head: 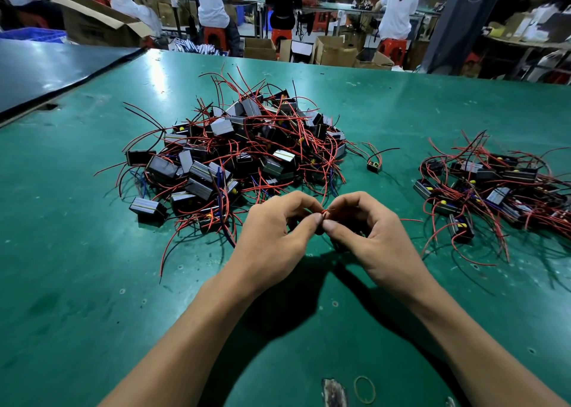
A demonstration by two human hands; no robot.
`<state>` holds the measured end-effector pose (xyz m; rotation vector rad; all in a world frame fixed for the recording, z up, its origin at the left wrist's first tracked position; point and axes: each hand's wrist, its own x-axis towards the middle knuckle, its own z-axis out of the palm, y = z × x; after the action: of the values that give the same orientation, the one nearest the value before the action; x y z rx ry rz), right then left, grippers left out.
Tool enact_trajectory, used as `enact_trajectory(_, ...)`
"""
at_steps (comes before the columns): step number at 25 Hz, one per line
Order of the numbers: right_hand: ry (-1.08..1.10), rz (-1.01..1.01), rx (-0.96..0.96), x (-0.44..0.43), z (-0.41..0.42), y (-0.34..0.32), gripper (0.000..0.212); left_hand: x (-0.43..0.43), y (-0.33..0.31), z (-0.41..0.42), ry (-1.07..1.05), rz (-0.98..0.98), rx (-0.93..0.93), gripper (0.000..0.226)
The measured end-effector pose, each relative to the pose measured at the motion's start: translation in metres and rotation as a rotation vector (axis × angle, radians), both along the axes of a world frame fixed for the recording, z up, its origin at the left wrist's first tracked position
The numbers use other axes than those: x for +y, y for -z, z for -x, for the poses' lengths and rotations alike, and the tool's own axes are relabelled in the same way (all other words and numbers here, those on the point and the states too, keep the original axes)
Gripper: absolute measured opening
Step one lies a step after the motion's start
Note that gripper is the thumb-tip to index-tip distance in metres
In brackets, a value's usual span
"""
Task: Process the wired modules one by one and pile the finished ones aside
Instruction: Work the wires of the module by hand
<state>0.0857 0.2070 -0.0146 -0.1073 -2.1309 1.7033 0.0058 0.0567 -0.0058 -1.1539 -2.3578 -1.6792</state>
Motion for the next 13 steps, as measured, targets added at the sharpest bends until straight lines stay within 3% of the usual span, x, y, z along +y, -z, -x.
enact_trajectory(8, 0.049, 0.072, -0.02, -0.0005, -0.0001, 0.0006, 0.023, -0.0018, 0.0002, 0.0027, -0.072, -0.027, -0.041, 0.008)
enact_trajectory(13, 0.046, 0.123, -0.053, -0.0013, 0.0004, 0.0008, 0.027, -0.0033, -0.0033, 0.0011, -0.071, 0.02, 0.044, 0.01)
